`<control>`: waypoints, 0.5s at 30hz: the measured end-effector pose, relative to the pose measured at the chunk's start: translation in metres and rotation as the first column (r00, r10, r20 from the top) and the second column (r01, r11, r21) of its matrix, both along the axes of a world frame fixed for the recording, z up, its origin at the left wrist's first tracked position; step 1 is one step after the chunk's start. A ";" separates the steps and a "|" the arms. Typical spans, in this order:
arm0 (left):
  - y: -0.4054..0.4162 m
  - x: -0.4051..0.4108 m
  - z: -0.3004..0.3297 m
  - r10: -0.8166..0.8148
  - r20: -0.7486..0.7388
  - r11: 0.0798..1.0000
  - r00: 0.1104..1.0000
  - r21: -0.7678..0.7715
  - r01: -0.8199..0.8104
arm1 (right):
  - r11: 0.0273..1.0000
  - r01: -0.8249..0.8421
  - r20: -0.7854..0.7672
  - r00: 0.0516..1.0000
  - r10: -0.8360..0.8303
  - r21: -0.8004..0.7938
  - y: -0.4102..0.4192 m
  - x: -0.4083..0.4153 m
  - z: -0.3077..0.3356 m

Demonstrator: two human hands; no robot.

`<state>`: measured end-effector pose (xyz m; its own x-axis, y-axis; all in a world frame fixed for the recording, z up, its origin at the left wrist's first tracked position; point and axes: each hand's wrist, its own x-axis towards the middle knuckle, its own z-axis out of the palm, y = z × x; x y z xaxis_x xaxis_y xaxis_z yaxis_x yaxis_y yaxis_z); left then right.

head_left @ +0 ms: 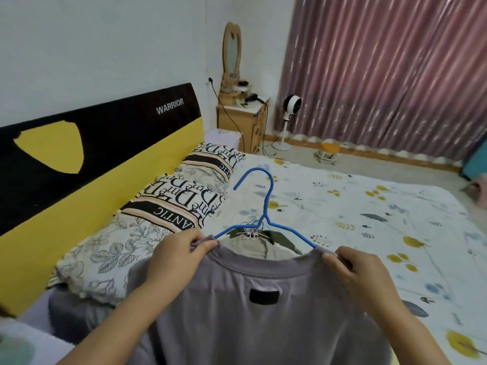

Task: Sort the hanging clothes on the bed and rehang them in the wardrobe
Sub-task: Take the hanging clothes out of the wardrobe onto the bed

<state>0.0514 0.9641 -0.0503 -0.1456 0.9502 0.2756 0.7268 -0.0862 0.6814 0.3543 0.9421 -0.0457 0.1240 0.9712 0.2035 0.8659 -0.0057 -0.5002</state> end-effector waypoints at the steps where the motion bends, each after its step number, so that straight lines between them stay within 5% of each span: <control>1: 0.016 -0.001 -0.006 -0.007 0.004 1.000 1.000 -0.005 0.007 | 1.000 0.017 0.002 1.000 -0.017 -0.015 0.012 -0.002 -0.004; 15: 0.215 0.015 -0.113 -0.014 0.008 0.992 1.000 -0.123 0.015 | 0.983 0.016 0.081 0.997 -0.002 -0.182 0.200 -0.004 -0.094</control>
